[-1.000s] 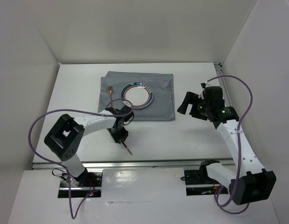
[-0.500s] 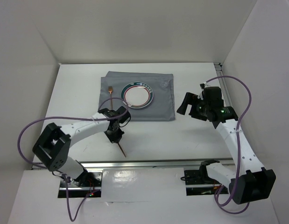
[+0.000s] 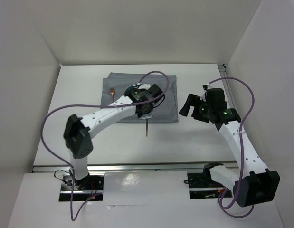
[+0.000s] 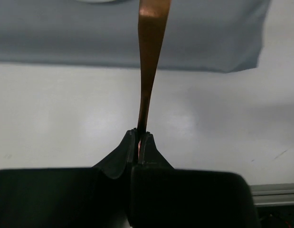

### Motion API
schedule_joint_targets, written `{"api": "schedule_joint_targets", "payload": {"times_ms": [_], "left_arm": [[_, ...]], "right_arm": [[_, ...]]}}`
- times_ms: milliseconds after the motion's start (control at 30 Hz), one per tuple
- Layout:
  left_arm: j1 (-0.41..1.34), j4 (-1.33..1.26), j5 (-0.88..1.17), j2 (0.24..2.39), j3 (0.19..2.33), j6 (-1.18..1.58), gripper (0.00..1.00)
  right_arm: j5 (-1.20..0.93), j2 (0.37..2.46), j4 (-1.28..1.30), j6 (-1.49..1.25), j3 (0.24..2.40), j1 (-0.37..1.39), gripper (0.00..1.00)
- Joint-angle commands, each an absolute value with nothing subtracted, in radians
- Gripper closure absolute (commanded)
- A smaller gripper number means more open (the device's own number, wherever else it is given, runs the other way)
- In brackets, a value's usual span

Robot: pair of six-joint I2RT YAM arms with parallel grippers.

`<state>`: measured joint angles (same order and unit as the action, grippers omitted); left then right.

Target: Set the dinner table for one person

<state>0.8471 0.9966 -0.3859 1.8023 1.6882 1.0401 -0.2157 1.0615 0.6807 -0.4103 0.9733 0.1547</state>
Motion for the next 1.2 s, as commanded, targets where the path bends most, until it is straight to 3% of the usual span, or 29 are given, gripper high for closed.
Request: {"api": "schedule_joint_targets", "payload": {"times_ms": [0,133,200,333,667,900,1167], "left_arm": [[0.85,0.953,-0.312,1.961,1.875,0.812,1.0],[0.828,1.038,-0.279,2.224,2.265,0.709,1.0],[0.795,1.017,-0.24,2.311,2.309,0.681,1.0],[0.747,0.889,-0.12,2.368,2.3,0.661,1.0],[0.7,0.77,-0.052,2.437,2.349,0.597,1.0],[0.657,0.655,0.098,2.459,2.295,0.705,1.0],[0.637,0.584,0.133,2.494,2.319,0.765,1.0]], "right_arm": [[-0.196,1.003,0.646,-0.422,0.968,0.163,0.0],[-0.152,0.963,0.669,-0.422,0.956,0.163,0.0],[-0.127,0.937,0.669,-0.434,0.946,0.163,0.0],[-0.127,0.907,0.669,-0.468,0.913,0.163,0.0],[-0.117,0.919,0.669,-0.479,0.879,0.163,0.0],[-0.127,0.937,0.647,-0.479,0.87,0.163,0.0],[-0.084,0.937,0.676,-0.445,0.89,0.163,0.0]]}}
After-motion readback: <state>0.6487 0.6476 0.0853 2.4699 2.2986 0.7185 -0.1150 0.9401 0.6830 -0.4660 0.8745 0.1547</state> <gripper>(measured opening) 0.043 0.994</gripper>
